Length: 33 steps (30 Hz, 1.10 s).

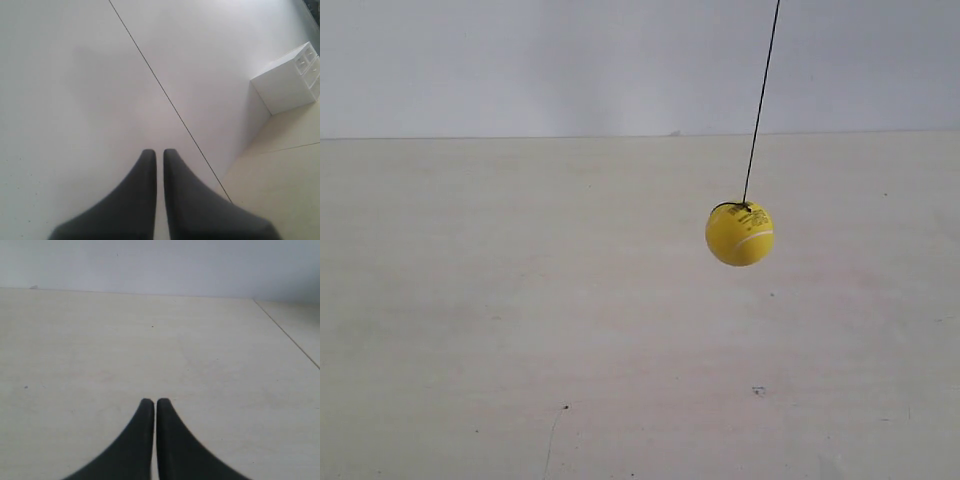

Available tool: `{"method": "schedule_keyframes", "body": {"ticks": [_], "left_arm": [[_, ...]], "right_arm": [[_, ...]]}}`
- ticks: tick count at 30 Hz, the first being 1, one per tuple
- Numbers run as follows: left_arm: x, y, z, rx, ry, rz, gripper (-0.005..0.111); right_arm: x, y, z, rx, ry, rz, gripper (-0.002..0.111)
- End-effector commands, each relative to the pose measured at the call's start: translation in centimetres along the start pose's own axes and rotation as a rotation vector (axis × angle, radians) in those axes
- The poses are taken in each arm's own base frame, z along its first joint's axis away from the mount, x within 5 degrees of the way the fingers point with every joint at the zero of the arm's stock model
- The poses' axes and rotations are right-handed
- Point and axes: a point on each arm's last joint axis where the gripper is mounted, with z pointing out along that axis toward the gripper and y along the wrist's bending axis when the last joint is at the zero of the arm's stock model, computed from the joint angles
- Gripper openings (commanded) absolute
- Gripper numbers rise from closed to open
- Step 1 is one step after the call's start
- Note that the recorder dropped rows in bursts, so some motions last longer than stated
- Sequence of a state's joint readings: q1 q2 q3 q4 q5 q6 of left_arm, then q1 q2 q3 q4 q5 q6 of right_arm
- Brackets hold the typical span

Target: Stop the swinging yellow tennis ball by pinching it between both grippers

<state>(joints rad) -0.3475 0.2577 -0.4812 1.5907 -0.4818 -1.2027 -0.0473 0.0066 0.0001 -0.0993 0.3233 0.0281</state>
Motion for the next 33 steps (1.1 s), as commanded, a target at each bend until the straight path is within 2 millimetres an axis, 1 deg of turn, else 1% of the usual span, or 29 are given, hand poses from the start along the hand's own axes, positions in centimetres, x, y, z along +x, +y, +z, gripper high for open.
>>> {"method": "schedule_keyframes", "body": {"ticks": [1,6,9,10,12,15,17,21,24,27,31,33], "left_arm": [[0.1,0.0,-0.1,-0.004,-0.001,-0.014,0.005],[0.1,-0.1,0.0,-0.001,0.001,0.011,0.005],[0.4,0.1,0.2,-0.02,-0.011,-0.058,0.005],[0.7,0.4,0.2,-0.065,-0.017,-0.071,0.005],[1.8,1.1,0.1,-0.19,-0.008,-0.095,0.005],[4.9,1.7,-0.4,-0.358,0.105,-0.174,0.005],[6.8,1.3,-0.7,-0.385,0.19,-0.183,0.005],[10.2,-0.2,-1.4,-0.385,0.281,-0.181,0.005],[12.4,-0.8,-2.1,-0.44,0.355,-0.232,0.005],[14.0,-1.0,-3.0,-0.541,0.419,-0.306,0.005],[15.4,-1.0,-4.3,-0.68,0.518,-0.402,0.005],[16.0,-1.1,-5.1,-0.741,0.6,-0.427,0.005]], "right_arm": [[0.0,0.0,0.0,0.004,-0.008,0.0,0.0],[0.0,0.0,0.0,0.004,-0.008,0.0,0.0],[0.0,0.0,0.0,0.004,-0.008,0.0,0.0],[0.0,0.0,0.0,0.004,-0.008,0.0,0.0],[0.0,0.0,0.0,0.004,-0.008,0.0,0.0],[0.0,0.0,0.0,0.004,-0.008,0.0,0.0],[0.0,0.0,0.0,0.004,-0.008,0.0,0.0],[0.0,0.0,0.0,0.004,-0.008,0.0,0.0],[0.0,0.0,0.0,0.004,-0.008,0.0,0.0],[0.0,0.0,0.0,0.004,-0.008,0.0,0.0],[0.0,0.0,0.0,0.004,-0.008,0.0,0.0],[0.0,0.0,0.0,0.004,-0.008,0.0,0.0]]}}
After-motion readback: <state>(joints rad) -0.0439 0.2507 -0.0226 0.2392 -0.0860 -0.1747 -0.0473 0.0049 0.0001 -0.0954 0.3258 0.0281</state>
